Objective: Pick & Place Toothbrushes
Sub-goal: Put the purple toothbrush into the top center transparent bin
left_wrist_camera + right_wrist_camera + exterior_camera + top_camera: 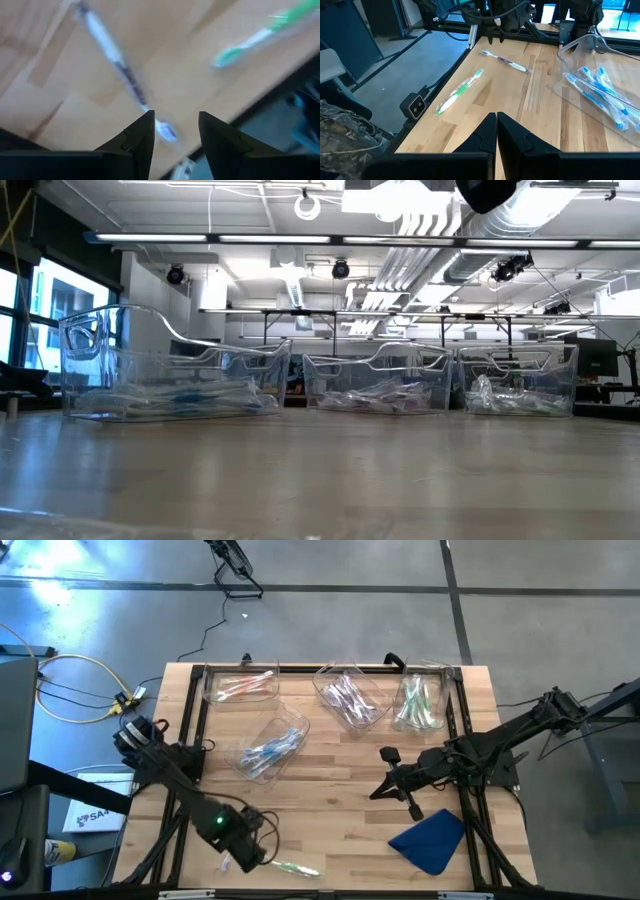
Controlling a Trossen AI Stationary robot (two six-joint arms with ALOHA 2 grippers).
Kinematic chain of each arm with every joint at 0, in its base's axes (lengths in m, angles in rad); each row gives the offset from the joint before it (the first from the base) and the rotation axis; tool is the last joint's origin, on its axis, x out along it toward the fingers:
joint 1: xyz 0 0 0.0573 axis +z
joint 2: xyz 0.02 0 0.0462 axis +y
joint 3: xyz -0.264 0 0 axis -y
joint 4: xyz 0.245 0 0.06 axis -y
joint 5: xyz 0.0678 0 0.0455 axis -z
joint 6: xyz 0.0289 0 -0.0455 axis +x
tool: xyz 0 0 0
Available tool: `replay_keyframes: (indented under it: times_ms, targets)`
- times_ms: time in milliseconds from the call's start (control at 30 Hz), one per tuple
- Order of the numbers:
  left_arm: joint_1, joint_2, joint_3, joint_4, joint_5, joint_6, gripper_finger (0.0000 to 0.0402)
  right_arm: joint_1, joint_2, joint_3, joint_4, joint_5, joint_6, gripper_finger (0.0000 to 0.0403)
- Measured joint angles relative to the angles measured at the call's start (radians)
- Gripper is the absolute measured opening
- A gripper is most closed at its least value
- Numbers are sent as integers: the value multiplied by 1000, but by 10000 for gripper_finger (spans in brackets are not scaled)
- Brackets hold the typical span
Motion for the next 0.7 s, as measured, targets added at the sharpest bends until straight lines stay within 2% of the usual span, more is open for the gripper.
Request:
replay_keyframes:
  times_ms: [333,500,700]
  targets:
    - [-79,1,-258,300,-17,-264,148,0,0,0,0,0,1,5]
    - [-77,1,-283,299,-6,-280,148,0,0,0,0,0,1,5]
    - [-76,1,-283,282,-44,-262,148,0,0,0,0,0,1,5]
